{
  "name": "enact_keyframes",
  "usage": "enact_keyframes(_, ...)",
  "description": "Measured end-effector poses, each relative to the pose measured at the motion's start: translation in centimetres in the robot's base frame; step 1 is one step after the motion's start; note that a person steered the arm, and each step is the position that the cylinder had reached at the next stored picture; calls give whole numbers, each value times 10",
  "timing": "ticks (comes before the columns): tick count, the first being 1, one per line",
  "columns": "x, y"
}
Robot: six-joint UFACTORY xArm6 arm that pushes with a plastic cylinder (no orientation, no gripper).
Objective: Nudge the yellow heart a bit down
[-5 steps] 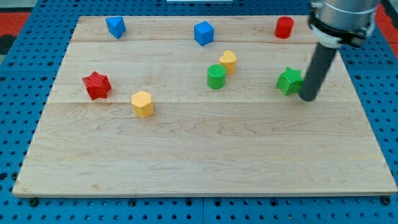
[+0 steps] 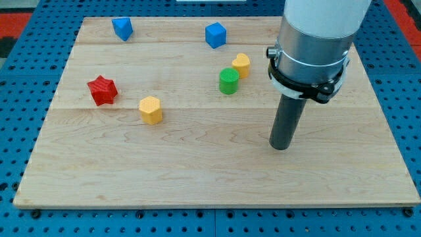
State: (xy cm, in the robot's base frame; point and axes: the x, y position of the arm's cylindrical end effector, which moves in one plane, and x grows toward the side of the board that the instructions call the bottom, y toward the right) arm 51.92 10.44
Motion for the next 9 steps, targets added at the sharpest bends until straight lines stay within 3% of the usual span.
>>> enact_keyframes(2,-60,-61)
enact_keyframes(4,-147,-120)
enact_keyframes(7,-234,-104)
enact_keyframes(8,-233,-39)
enact_keyframes(9,-196,-19)
